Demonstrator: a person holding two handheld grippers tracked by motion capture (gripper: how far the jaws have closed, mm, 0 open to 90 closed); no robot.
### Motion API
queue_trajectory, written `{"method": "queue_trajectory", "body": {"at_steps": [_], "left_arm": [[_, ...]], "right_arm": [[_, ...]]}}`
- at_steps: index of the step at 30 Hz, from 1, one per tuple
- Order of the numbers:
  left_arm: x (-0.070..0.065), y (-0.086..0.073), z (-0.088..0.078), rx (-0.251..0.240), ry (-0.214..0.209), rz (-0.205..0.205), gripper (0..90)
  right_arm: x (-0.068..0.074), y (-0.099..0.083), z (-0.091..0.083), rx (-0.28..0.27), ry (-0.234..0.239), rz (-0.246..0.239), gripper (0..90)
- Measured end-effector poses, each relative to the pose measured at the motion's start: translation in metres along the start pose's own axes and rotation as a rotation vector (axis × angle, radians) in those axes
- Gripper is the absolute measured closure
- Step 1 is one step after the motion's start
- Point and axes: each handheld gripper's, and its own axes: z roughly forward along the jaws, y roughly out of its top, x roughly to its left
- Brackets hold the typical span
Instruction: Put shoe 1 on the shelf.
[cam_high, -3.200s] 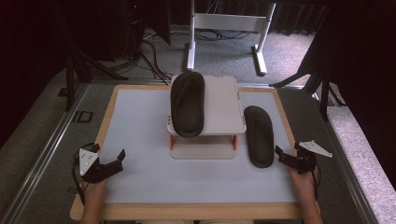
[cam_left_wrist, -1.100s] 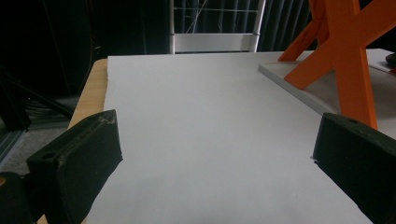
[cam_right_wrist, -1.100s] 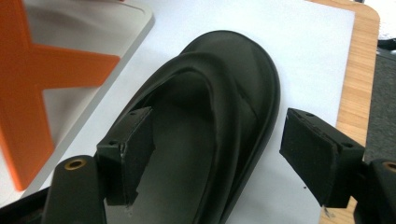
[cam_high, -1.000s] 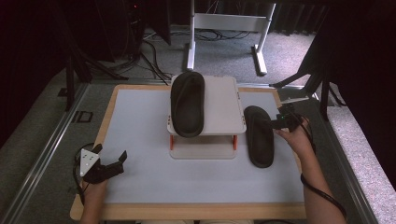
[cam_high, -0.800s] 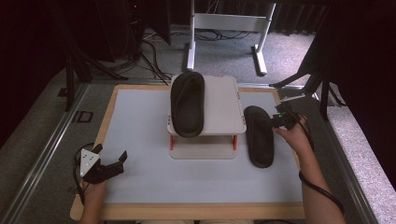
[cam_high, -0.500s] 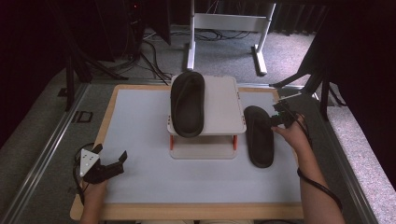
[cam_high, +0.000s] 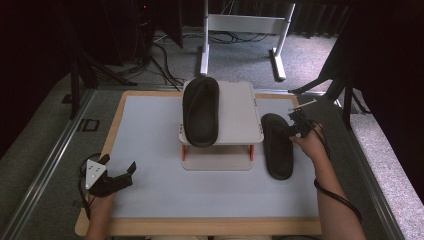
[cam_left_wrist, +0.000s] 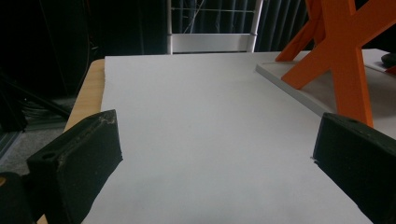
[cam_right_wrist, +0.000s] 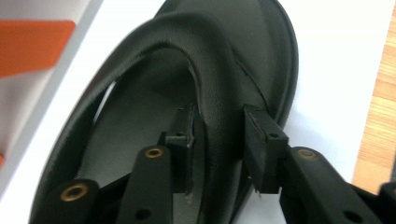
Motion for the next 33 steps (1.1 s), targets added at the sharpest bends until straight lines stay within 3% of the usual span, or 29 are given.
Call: {"method": "queue_trajectory", "body": {"at_steps": [3,17,29,33], "left_arm": [[-0.001,0.000,0.000,0.001,0.002,0.008,0.8],[-0.001,0.000,0.000,0.001,0.003,0.008,0.8],[0.000,0.000,0.000,0.001,-0.004,-0.001,0.8],[0.000,0.000,0.000,0.001,-0.003,-0.001,0.8]], "right_arm": [[-0.001,-0.001,0.000,-0.002,0.003,0.026,70.4],[0.006,0.008,-0.014,0.020,-0.018,0.022,73.0],[0.009,0.021,-0.050,0.020,-0.027,0.029,73.5],[0.008,0.025,-0.069,0.009,-0.033,0.045,73.7]]}}
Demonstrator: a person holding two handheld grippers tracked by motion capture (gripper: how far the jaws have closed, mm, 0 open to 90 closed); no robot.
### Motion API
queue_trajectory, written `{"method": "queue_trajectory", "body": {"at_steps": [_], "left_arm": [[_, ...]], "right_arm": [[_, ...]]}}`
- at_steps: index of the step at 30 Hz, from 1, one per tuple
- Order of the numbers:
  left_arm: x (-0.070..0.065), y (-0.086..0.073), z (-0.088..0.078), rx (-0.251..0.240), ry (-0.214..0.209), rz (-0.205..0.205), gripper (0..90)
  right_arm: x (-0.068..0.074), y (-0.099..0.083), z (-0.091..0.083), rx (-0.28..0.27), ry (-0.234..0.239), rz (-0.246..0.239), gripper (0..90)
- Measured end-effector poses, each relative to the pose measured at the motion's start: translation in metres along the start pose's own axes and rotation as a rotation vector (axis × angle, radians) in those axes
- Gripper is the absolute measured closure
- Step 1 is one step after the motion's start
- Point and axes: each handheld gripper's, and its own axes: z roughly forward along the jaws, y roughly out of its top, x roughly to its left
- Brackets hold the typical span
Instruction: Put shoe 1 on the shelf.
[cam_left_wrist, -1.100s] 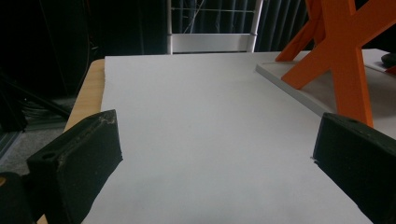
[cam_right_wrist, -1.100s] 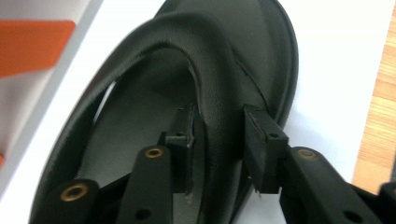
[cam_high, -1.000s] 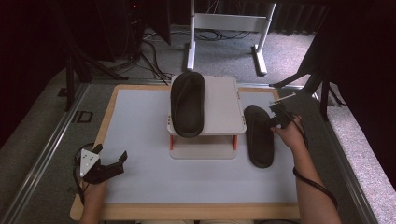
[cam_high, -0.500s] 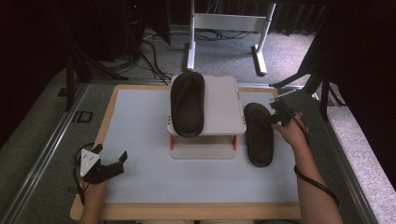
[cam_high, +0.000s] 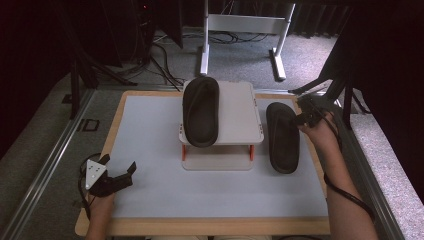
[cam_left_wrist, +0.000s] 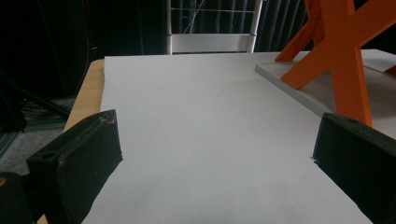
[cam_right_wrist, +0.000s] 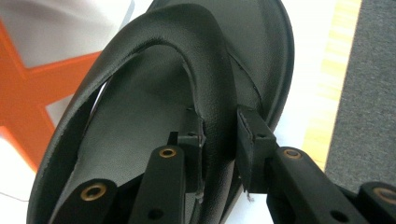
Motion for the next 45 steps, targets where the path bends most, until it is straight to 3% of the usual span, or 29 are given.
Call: {"method": "queue_trajectory", "body": {"at_steps": [15,20,24,34,45], "left_arm": [[0.000,0.000,0.000,-0.002,0.002,0.002,0.8],[-0.001,0.000,0.000,-0.002,0.003,0.005,0.8],[-0.001,0.000,0.000,-0.002,0.001,0.003,0.8],[-0.001,0.000,-0.001,-0.003,-0.002,0.007,0.8],[-0.001,0.000,-0.001,-0.006,-0.005,0.006,0.8]], "right_arm": [[0.006,0.020,-0.062,-0.039,-0.019,0.007,73.8],[0.016,0.032,-0.083,-0.056,-0.010,0.012,73.8],[0.032,0.045,-0.099,-0.078,-0.007,-0.010,73.8],[0.062,0.066,-0.110,-0.103,0.002,-0.047,73.9],[0.094,0.084,-0.095,-0.092,0.026,-0.068,74.0]]}}
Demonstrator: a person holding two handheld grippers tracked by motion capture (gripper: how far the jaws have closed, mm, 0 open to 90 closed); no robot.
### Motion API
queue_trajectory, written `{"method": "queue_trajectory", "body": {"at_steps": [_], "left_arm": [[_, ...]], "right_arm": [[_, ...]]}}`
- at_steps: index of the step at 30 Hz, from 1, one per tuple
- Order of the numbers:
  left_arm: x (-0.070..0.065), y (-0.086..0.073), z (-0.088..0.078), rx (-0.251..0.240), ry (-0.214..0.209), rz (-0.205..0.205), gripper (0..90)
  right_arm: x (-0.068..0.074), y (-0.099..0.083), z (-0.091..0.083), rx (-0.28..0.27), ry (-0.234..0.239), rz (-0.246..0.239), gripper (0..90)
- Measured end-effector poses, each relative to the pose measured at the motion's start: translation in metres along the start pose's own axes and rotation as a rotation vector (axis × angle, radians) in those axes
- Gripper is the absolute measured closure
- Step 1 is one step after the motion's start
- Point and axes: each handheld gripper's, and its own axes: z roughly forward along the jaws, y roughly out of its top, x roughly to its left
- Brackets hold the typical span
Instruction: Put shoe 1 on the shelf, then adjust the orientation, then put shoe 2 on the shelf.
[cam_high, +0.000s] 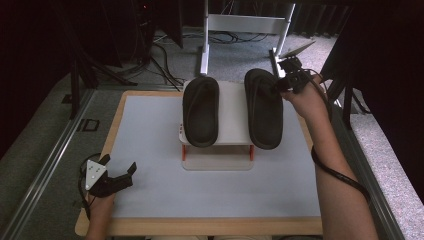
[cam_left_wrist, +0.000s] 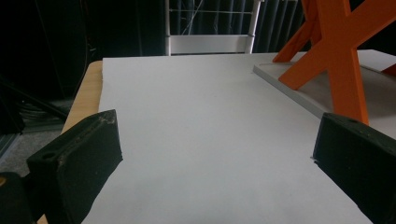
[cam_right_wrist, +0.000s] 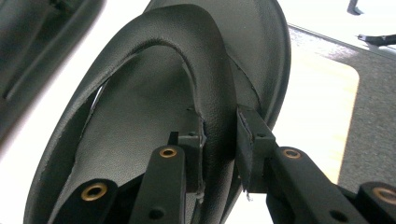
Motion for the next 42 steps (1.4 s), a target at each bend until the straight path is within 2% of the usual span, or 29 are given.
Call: {"method": "queue_trajectory", "body": {"at_steps": [11,21,32,42], "left_arm": [[0.000,0.000,0.000,-0.004,-0.006,-0.001,0.8],[0.000,0.000,-0.001,-0.009,-0.006,-0.003,0.8],[0.001,-0.001,-0.001,-0.016,-0.010,-0.008,0.8],[0.001,-0.001,-0.002,-0.018,-0.016,-0.007,0.8]], "right_arm": [[0.024,0.012,0.016,0.021,0.016,-0.017,74.0],[0.043,0.022,0.019,0.023,0.029,-0.042,74.0],[0.052,0.028,0.027,0.037,0.033,-0.043,74.0],[0.056,0.030,0.046,0.080,0.023,-0.028,73.9]]}}
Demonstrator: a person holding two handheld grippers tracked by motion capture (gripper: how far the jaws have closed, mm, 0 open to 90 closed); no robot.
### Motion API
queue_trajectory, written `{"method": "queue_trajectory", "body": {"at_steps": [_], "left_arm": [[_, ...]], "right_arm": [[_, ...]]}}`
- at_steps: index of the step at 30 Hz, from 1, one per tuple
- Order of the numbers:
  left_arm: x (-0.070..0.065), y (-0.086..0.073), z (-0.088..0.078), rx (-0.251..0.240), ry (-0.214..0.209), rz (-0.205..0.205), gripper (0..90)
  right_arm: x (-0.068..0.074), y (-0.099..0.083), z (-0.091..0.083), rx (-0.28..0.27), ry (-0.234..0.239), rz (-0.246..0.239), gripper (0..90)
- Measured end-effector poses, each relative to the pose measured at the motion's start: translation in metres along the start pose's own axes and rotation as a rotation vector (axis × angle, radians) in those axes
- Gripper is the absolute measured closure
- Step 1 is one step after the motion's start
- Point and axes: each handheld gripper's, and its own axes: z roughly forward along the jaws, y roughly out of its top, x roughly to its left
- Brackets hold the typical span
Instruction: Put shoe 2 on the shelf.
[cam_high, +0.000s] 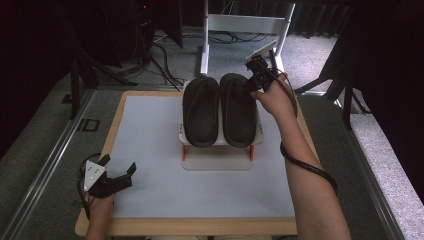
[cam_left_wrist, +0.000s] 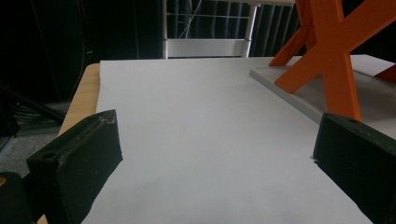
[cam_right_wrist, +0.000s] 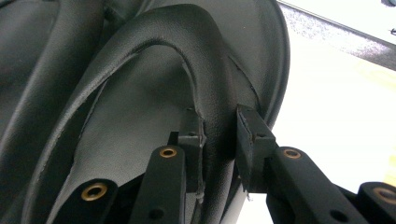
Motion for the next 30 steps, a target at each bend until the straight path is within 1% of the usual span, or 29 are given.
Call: {"method": "queue_trajectory", "body": {"at_steps": [2,4,6,9,14,16,19,20,22,24,25,26,27,30], "left_arm": [[0.000,0.000,0.000,0.000,0.000,0.000,0.8],[0.000,0.000,0.000,0.000,-0.001,0.001,0.8],[0.000,0.000,0.000,-0.001,-0.001,0.001,0.8],[0.000,0.000,0.000,0.000,-0.001,0.001,0.8],[0.000,0.000,0.000,0.004,0.000,0.003,0.8],[0.000,0.000,0.000,0.003,-0.001,0.002,0.9],[0.000,0.000,0.000,0.003,0.000,0.001,0.8],[0.000,0.000,0.000,0.002,0.000,0.001,0.8],[0.000,0.000,0.000,0.004,-0.002,0.001,0.8],[0.000,0.000,0.000,0.004,-0.004,-0.001,0.8],[0.000,0.000,0.000,0.004,-0.004,-0.001,0.8],[0.000,0.000,0.000,0.005,-0.003,0.000,0.8],[0.000,0.000,0.000,0.005,-0.003,0.000,0.8],[0.000,0.000,0.001,0.005,-0.002,0.000,0.9]], "right_arm": [[0.001,0.000,0.001,0.003,-0.003,-0.001,74.0],[0.003,0.001,0.004,0.010,-0.023,0.001,74.0],[0.004,0.001,0.005,0.013,-0.031,0.001,73.9],[0.004,0.000,0.006,0.018,-0.030,-0.001,73.6],[0.004,-0.002,0.004,0.005,0.026,0.010,69.6],[0.004,-0.004,0.004,0.009,0.041,-0.002,65.9],[0.003,-0.004,0.004,-0.001,0.052,0.001,64.7],[0.002,-0.006,0.003,-0.015,0.067,-0.005,60.9],[0.000,-0.008,0.002,-0.026,0.077,-0.013,59.5],[-0.002,-0.011,-0.001,-0.055,0.079,-0.029,54.1],[-0.002,-0.011,-0.001,-0.055,0.079,-0.029,54.1],[-0.003,-0.012,-0.003,-0.068,0.079,-0.037,52.6],[-0.005,-0.014,-0.007,-0.086,0.084,-0.048,50.6],[-0.009,-0.019,-0.017,-0.132,0.107,-0.046,42.7]]}}
